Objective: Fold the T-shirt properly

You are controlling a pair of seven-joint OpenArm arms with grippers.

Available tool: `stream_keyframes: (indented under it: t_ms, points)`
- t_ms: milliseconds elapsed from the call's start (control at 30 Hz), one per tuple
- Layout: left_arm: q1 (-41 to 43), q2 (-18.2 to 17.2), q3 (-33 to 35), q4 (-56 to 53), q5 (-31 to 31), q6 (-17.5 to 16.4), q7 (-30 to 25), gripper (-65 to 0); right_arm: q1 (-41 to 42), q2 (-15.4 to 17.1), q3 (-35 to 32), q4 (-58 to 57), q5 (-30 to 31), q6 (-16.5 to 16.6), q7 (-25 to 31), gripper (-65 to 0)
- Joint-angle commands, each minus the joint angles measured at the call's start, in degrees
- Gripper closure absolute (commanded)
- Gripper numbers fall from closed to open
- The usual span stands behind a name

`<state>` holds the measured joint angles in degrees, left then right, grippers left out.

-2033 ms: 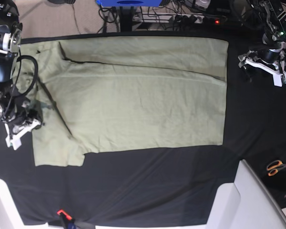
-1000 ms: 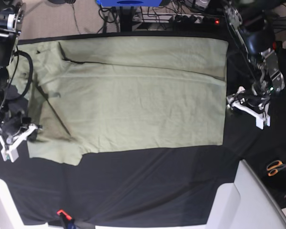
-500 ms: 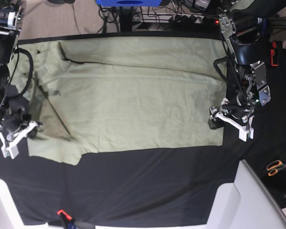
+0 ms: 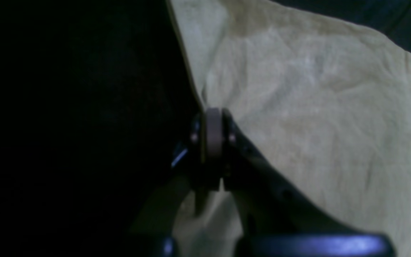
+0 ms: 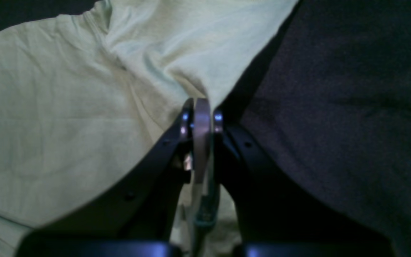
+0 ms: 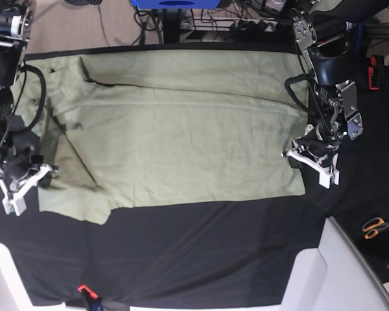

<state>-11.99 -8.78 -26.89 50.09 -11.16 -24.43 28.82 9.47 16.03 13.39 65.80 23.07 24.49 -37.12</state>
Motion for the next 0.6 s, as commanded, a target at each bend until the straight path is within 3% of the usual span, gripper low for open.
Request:
stream_keyframes:
  t_ms: [0, 167, 400, 567]
  points:
    - [-0.19, -0.32, 0.13, 0.51, 0.56, -0.41, 1.82, 0.0, 1.21, 0.98, 0.37, 1.06, 0.62, 0.34, 1.04, -0.2]
    - [-0.1, -0.76, 0.13, 1.91, 0.74, -0.32, 1.91, 0.0, 1.21, 0.98, 0.37, 1.06, 0.62, 0.34, 1.04, -0.2]
    - [7.81, -0.85, 0.04, 17.04, 0.56, -0.32, 3.4, 0.0, 0.59, 0.98, 0.37, 1.06, 0.62, 0.34, 1.04, -0.2]
    - [11.24, -1.03, 0.04, 17.91, 0.56, -0.32, 5.78, 0.0, 0.59, 0.98, 0.37, 1.14, 0.62, 0.34, 1.04, -0.2]
